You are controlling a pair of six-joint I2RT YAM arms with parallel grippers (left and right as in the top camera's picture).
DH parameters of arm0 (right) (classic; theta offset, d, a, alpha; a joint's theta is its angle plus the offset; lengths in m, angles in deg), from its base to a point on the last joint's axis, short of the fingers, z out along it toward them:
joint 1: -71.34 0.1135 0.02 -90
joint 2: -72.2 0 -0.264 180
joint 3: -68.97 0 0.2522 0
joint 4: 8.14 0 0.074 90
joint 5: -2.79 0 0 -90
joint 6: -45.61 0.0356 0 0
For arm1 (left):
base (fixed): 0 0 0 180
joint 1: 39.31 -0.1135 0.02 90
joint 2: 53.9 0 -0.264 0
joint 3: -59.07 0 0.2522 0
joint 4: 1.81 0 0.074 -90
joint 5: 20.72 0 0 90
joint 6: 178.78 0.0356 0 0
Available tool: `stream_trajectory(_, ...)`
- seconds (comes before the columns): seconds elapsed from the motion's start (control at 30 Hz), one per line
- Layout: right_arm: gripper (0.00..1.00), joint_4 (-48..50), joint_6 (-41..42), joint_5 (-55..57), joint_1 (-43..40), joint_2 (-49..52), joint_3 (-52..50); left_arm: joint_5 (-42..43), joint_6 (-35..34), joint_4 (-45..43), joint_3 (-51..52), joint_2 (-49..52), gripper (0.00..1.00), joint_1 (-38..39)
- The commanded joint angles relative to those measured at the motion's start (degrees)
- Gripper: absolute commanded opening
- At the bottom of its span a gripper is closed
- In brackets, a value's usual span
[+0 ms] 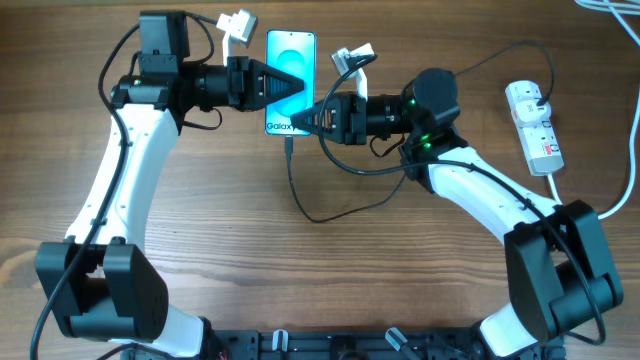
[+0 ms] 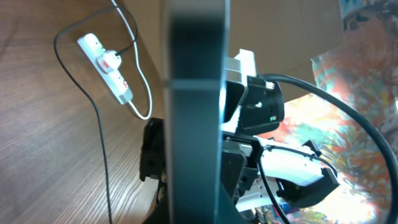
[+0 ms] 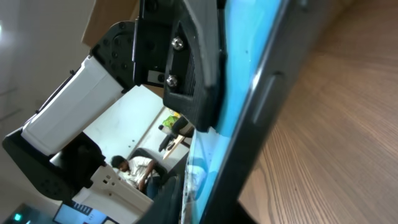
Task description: Plug charger to phone and switch on socket
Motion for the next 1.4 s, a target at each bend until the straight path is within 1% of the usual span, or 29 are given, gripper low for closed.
stream_trajectory(0.0, 0.07, 0.46, 1.18, -1.18, -0.11, -0.52, 0.85, 2.40, -0.02, -0.94, -0.39, -1.27, 0.04, 0.04)
stream_trajectory(0.07, 0.04, 0.46, 1.11, -1.16, -0.11, -0.52, 0.85, 2.38, -0.02, -1.97, -0.39, -1.27, 0.04, 0.04)
stream_trajectory(0.17, 0.04, 0.46, 0.70, -1.31, -0.13, -0.52, 0.85, 1.49, -0.04, -2.27, -0.39, -1.27, 0.11, 0.04)
stream_trajectory(0.2, 0.04, 0.48, 0.72, -1.31, -0.13, -0.52, 0.85, 1.07, -0.02, -2.29, -0.39, -1.27, 0.19, 0.04)
stream_trajectory(0.23, 0.04, 0.50, 0.70, -1.31, -0.13, -0.52, 0.85, 1.01, -0.02, -2.29, -0.39, -1.27, 0.33, 0.04)
stream_trajectory(0.27, 0.04, 0.48, 0.70, -1.31, -0.13, -0.52, 0.85, -0.15, -0.04, -2.27, -0.39, -1.27, 0.48, 0.04)
stream_trajectory(0.3, 0.04, 0.44, 0.74, -1.31, -0.13, -0.52, 0.85, -2.05, -0.04, -2.27, -0.39, -1.27, 0.59, 0.04)
stream_trajectory(0.37, 0.04, -0.85, 0.66, -1.29, -0.13, -0.52, 0.85, -6.60, -0.04, -2.23, -0.39, -1.27, 0.76, 0.04)
stream_trajectory(0.43, 0.04, -5.99, -1.70, -1.29, -0.13, -0.52, 0.85, -13.60, -0.04, -1.66, -0.39, -1.27, 0.91, 0.02)
stream_trajectory(0.47, 0.04, -9.62, -4.07, -1.29, -0.13, -0.52, 0.85, -17.03, -0.04, -0.87, -0.39, -1.27, 0.96, 0.04)
stream_trajectory(0.5, 0.04, -13.25, -6.49, -1.14, -0.13, -0.52, 0.85, -19.63, -0.04, -0.07, -0.39, -1.27, 0.98, 0.02)
stream_trajectory(0.53, 0.04, -16.48, -9.14, -0.98, -0.15, -0.52, 0.85, -21.27, -0.04, 0.68, -0.39, -1.27, 1.00, 0.02)
stream_trajectory(0.6, 0.04, -25.62, -16.87, 0.24, -0.15, -0.52, 0.85, -21.92, -0.02, 2.82, -0.39, -1.27, 1.00, 0.04)
stream_trajectory(0.67, 0.04, -35.45, -22.43, 4.85, -0.15, -0.52, 0.85, -24.87, -0.02, 4.57, -0.39, -1.27, 1.00, 0.02)
stream_trajectory(0.7, 0.04, -38.34, -24.24, 6.54, -0.20, -0.52, 0.85, -26.40, -0.02, 5.05, -0.39, -1.27, 1.00, 0.02)
stream_trajectory(0.73, 0.04, -43.85, -28.00, 9.84, -0.46, -0.52, 0.85, -29.46, -0.04, 6.16, -0.39, -1.27, 1.00, 0.02)
stream_trajectory(0.8, 0.04, -49.86, -32.00, 14.60, -1.29, -0.52, 0.85, -34.27, -0.04, 7.85, -0.39, -1.27, 1.00, 0.02)
stream_trajectory(0.83, 0.04, -52.68, -34.05, 16.96, -1.99, -0.52, 0.85, -38.14, -0.04, 9.25, -0.39, -1.27, 1.00, 0.02)
stream_trajectory(0.97, 0.04, -59.39, -39.89, 22.49, -4.63, -0.52, 0.79, -48.48, -0.04, 12.41, -0.39, -1.27, 1.00, 0.02)
stream_trajectory(1.03, 0.04, -63.25, -42.99, 28.52, -5.75, -0.52, 0.74, -55.47, -0.04, 13.73, -0.39, -1.27, 1.00, 0.04)
stream_trajectory(1.1, 0.04, -67.04, -45.57, 36.81, -6.10, -0.44, 0.72, -63.45, -0.07, 15.17, -0.39, -1.27, 1.00, 0.04)
stream_trajectory(1.17, 0.04, -68.57, -47.28, 39.56, -6.10, 0.22, 0.72, -68.24, -0.07, 16.04, -0.39, -1.27, 1.00, 0.02)
stream_trajectory(1.23, 0.04, -68.98, -47.25, 41.51, -6.10, 1.90, 0.63, -73.16, -0.04, 16.28, -0.39, -1.27, 1.00, 0.04)
stream_trajectory(1.27, 0.04, -69.16, -47.23, 43.39, -6.08, 3.13, 0.63, -73.96, -0.02, 16.70, -0.39, -1.27, 1.00, 0.04)
stream_trajectory(1.37, 0.04, -69.05, -47.34, 44.26, -6.08, 6.36, 0.63, -73.96, -0.02, 16.65, -0.39, -1.27, 1.00, 0.04)
